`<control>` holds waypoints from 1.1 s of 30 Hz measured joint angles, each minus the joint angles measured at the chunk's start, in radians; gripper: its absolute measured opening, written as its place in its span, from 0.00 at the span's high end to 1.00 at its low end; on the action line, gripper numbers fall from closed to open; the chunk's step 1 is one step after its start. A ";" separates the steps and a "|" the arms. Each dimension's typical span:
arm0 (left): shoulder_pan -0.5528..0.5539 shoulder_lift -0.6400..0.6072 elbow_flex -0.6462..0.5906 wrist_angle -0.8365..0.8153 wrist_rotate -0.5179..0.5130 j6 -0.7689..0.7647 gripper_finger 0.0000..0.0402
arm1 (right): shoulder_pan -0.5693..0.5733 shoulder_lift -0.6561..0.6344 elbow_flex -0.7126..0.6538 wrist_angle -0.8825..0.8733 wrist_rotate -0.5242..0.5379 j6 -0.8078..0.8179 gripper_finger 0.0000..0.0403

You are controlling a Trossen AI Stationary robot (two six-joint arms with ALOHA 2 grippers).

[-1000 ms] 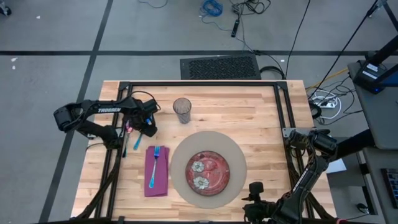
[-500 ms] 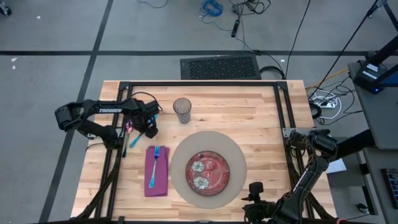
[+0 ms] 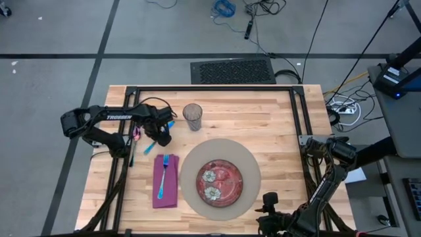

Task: Set table place
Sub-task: Move the blue table knife to the right side of the gray placemat

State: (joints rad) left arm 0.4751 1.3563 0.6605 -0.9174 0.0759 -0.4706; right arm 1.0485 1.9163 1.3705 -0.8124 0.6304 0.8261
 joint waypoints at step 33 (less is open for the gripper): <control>-0.062 0.000 -0.096 0.160 -0.081 -0.037 0.59 | 0.000 0.000 0.000 0.011 -0.002 0.002 0.61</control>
State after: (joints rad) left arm 0.4134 1.3568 0.5641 -0.7574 -0.0050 -0.5073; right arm 1.0485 1.9163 1.3705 -0.8018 0.6280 0.8276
